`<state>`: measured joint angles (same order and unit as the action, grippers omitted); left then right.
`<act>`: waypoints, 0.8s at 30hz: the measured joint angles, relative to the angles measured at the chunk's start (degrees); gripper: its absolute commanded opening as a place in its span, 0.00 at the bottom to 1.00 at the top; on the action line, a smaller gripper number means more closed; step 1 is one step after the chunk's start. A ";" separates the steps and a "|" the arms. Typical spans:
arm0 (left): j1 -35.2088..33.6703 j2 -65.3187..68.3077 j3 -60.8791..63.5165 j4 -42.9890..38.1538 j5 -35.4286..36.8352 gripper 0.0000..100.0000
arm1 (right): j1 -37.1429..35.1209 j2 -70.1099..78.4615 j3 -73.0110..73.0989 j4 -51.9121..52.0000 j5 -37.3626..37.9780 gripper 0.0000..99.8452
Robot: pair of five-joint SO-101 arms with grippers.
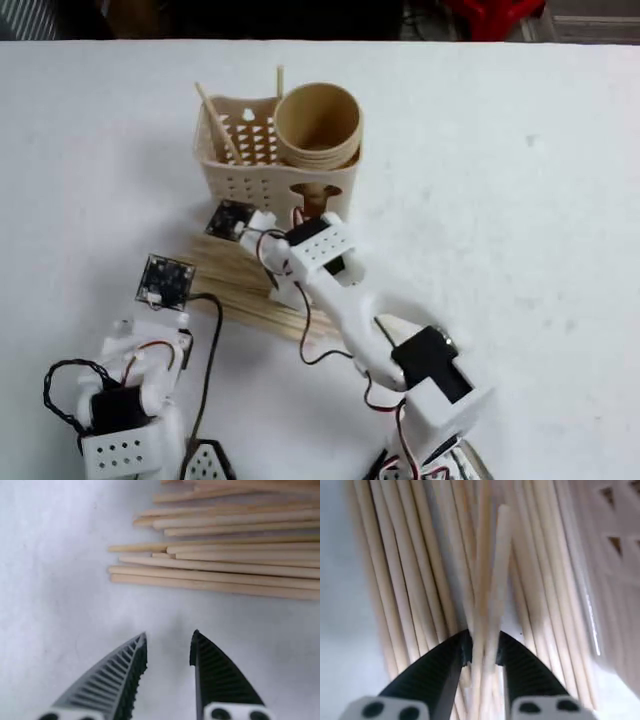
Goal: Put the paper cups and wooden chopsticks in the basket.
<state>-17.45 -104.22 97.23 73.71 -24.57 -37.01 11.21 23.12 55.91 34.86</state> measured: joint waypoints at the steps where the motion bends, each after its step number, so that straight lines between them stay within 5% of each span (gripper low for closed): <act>1: 0.00 0.00 0.00 0.00 0.00 0.15 | 0.09 0.00 0.00 0.00 0.00 0.02; 8: 0.00 0.00 0.00 0.00 0.00 0.15 | 0.88 -5.01 0.09 1.49 0.00 0.02; 13: 0.00 0.00 0.00 0.00 0.00 0.15 | 0.97 -6.42 0.09 2.81 0.00 0.12; 19: 0.00 0.00 0.00 0.00 0.00 0.15 | 1.05 -3.08 0.09 2.37 0.00 0.01; 24: 0.00 0.00 0.00 0.00 0.00 0.15 | 1.05 -1.49 0.00 1.05 0.00 0.02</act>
<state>-17.45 -104.22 97.23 73.71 -24.57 -35.96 9.71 23.12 56.97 34.86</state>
